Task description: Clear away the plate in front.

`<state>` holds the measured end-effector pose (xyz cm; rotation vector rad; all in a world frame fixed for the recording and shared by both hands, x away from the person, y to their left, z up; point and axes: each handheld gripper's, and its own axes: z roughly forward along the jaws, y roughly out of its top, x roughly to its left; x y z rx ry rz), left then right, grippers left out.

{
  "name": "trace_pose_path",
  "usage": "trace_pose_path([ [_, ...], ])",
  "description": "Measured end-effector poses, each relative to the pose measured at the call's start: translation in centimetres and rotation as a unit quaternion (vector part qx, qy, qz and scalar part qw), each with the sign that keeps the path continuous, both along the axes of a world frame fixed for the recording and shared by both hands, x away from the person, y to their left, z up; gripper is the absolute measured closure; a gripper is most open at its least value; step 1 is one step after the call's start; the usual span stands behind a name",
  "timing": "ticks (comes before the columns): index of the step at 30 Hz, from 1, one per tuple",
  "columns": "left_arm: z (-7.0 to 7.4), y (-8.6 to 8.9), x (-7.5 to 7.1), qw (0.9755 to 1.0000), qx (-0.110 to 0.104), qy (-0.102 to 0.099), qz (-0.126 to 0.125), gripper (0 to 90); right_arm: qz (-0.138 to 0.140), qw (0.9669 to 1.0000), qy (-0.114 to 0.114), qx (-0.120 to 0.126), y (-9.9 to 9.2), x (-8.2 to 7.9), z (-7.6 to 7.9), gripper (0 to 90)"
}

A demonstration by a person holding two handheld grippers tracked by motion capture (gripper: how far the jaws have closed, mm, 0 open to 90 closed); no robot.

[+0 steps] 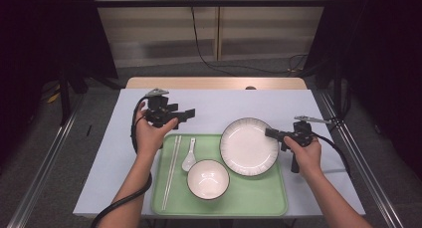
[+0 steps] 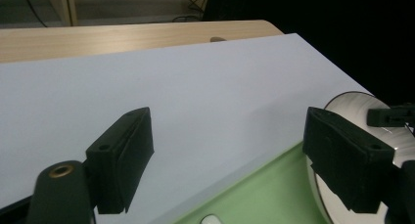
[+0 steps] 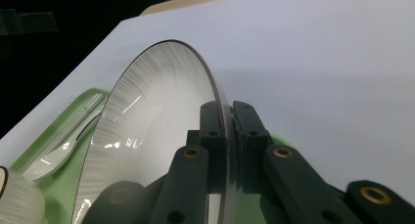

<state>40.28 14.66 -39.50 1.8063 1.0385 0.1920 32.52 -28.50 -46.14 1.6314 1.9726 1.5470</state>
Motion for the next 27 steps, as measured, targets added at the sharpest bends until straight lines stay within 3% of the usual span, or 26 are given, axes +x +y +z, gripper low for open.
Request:
trace_pose_path([
  [5,-0.9,1.1,-0.2,0.9998,0.002,0.009,0.018,18.0,0.022,0.9993,0.031,0.001,0.4,-0.5,-0.3,85.2],
  [7,-1.3,1.4,-0.4,0.9997,0.006,0.013,0.018,17.9,0.026,0.9991,0.033,-0.008,0.4,-0.7,-0.5,85.0],
  [10,-1.8,1.9,-0.6,0.9996,0.006,0.016,0.022,17.4,0.025,0.9993,0.024,-0.013,0.3,-0.8,-0.9,84.2],
  [13,-2.3,2.3,-0.7,0.9993,0.004,0.024,0.029,17.0,0.029,0.9987,0.021,-0.037,0.1,-1.1,-1.4,81.8],
  [15,-2.5,2.5,-0.7,0.9991,0.006,0.027,0.032,16.9,0.034,0.9985,0.023,-0.035,-0.1,-1.5,-1.7,81.3],
  [19,-2.8,2.6,-0.9,0.9991,0.004,0.027,0.034,16.6,0.038,0.9982,0.004,-0.047,0.0,-1.7,-1.8,79.9],
  [21,-2.9,2.7,-0.9,0.9991,0.002,0.028,0.033,16.5,0.042,0.9964,0.006,-0.074,0.0,-1.9,-2.0,77.2],
  [23,-3.0,2.7,-0.9,0.9990,0.004,0.028,0.036,16.3,0.053,0.9920,0.005,-0.115,0.0,-2.1,-2.2,76.9],
  [27,-3.3,2.8,-0.9,0.9987,0.004,0.032,0.039,16.0,0.061,0.9892,-0.014,-0.133,-0.2,-2.7,-2.1,75.7],
])
